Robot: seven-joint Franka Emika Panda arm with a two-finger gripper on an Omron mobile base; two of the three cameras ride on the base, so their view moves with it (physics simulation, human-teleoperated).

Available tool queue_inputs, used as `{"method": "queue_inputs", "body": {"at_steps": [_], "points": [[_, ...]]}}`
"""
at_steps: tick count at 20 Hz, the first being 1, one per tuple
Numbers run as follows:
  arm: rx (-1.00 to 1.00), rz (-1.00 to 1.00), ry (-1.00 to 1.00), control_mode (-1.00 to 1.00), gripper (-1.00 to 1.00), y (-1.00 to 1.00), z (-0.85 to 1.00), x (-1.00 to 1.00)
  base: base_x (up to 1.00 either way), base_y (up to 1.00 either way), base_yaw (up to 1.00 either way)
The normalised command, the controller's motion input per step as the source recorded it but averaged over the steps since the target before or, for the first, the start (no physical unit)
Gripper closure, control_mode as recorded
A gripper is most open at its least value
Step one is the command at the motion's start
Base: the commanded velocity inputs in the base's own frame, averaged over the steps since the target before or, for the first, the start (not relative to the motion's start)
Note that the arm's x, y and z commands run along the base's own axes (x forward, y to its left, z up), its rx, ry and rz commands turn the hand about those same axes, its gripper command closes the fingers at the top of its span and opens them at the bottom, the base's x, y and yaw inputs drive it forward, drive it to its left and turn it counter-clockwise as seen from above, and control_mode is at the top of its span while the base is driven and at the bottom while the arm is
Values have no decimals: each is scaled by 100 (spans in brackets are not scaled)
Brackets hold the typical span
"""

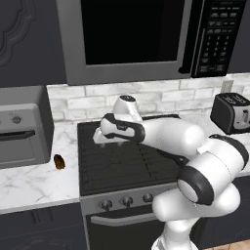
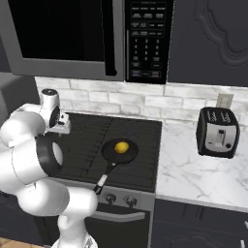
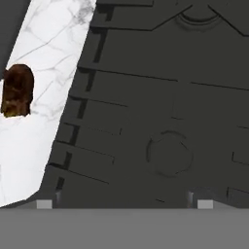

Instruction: Put the sweet potato and lemon in the pan. Then turn on the front right burner and set the heat to medium.

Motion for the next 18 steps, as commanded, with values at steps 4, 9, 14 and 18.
{"method": "queue_inputs", "body": {"at_steps": [4, 9, 14, 18], "points": [[0, 3, -1, -100, -100, 66, 0, -22, 0, 0, 0], [1, 2, -2, -100, -100, 58, 0, -9, 0, 0, 0], [0, 0, -6, -100, -100, 51, 0, 0, 0, 0, 0], [10, 0, -5, -100, -100, 29, 0, 8, 0, 0, 0]]}}
